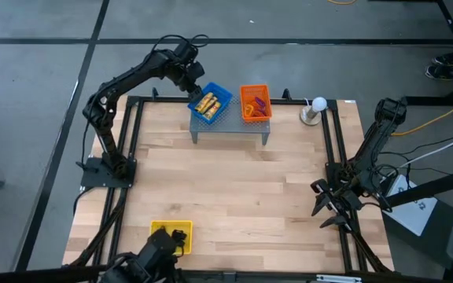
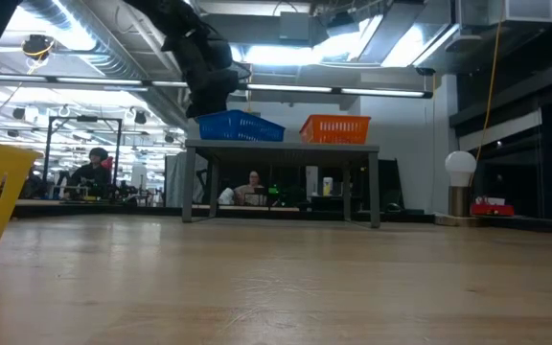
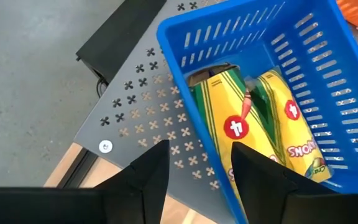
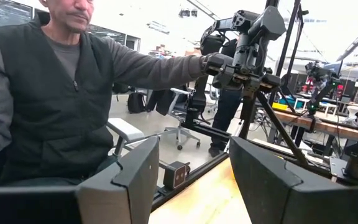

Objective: Pick & Place Office Desk Supplies
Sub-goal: Put the blue basket onto the shelf

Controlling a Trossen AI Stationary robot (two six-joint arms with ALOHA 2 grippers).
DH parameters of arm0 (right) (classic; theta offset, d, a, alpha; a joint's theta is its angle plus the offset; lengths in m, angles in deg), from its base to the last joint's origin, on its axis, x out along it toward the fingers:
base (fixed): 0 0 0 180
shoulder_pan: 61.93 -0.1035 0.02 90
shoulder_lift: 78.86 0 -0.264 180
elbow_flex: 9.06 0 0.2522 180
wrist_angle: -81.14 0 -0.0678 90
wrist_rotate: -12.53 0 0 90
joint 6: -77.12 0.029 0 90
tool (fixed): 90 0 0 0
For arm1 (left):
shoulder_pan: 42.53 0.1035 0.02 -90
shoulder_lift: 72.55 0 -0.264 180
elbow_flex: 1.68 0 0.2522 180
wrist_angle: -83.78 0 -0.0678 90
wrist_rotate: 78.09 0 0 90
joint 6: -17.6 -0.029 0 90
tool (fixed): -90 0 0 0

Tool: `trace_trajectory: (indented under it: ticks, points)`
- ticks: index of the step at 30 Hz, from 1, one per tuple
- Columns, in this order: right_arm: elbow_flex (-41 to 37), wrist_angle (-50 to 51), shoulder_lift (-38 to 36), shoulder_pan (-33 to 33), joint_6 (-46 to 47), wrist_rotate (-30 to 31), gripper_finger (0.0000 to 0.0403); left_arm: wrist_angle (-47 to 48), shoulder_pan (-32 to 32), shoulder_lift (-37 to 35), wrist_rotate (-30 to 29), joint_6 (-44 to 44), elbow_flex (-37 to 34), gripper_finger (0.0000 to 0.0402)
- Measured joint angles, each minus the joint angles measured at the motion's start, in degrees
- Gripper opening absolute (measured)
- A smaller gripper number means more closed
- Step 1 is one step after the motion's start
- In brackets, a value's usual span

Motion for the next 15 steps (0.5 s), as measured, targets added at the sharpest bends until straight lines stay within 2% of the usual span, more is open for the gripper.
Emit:
trace_trajectory:
  ticks: [6, 12, 15]
  points:
    - [0.0, 0.0, 0.0, 0.0, 0.0, 0.0, 0.0197, 0.4, -0.1, 0.0, -0.2, 0.5, 0.0, 0.015]
    - [0.0, 0.0, 0.0, 0.0, 0.0, -0.1, 0.0197, 0.5, -0.1, 0.0, -1.1, 1.0, 0.0, 0.0094]
    - [0.0, 0.0, 0.0, 0.0, 0.0, -0.2, 0.0197, 0.5, -0.2, 0.0, -3.4, 1.2, 0.0, 0.0068]
